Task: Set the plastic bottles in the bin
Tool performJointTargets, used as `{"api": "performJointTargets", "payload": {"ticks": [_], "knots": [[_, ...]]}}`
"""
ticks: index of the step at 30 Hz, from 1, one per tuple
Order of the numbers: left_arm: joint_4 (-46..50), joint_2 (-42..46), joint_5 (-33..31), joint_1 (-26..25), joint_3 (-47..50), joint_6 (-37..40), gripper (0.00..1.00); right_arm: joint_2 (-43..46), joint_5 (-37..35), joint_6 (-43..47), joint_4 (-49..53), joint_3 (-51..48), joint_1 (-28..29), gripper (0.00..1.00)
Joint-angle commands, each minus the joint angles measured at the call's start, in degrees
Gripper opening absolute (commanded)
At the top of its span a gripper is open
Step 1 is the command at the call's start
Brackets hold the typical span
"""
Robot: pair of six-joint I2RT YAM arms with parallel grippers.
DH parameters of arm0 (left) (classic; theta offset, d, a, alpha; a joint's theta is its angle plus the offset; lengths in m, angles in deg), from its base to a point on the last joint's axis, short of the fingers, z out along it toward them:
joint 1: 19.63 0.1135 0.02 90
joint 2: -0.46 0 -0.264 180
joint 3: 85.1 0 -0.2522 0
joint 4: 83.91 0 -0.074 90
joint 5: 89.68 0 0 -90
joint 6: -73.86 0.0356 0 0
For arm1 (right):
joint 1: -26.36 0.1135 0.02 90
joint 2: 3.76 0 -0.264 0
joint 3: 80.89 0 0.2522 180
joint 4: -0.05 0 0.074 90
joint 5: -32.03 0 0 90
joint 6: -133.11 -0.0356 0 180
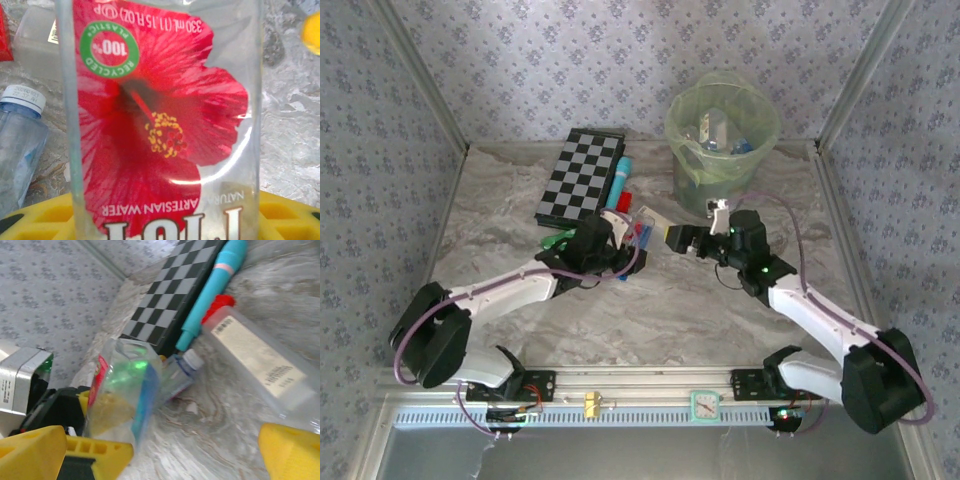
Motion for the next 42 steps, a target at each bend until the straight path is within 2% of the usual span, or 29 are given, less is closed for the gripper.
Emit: {"api": "performJointTargets", "payload": {"ticks": [1,11,22,25,31,35,39,42], "knots": [[-4.55,2.96,2.12,-0.44,1.24,-1.24,0.54,-4.08,4.12,-2.83,-6.75,3.30,2.00,1.00],[-5.31,4.48,2.73,-2.12,2.31,-0.32,0.54,-14.62,6.74,-5.43,-12.18,8.49,5.08,0.95],[-5.58,4.63,1.95,-3.53,2.45,-0.21,0.56,-17.61,8.96,-7.63,-15.79,8.61,5.08,0.61],[-5.44,4.77,1.59,-3.58,2.45,-0.22,0.61,-17.64,9.05,-7.67,-15.99,8.43,5.04,0.58],[-4.94,5.28,-0.35,-3.58,2.62,-0.47,0.79,-17.20,8.70,-7.66,-15.82,7.98,4.45,0.54],[-4.36,6.45,-4.35,-3.51,3.39,-0.63,0.85,-15.39,7.99,-7.27,-14.28,7.01,2.20,0.52],[-3.84,7.99,-7.69,-3.13,4.47,-1.08,0.98,-11.20,7.27,-4.86,-9.30,6.64,-1.11,0.51],[-2.43,8.34,-9.08,-2.17,4.69,-1.50,1.00,-6.42,4.77,-0.35,0.23,8.69,-3.63,0.51]]}}
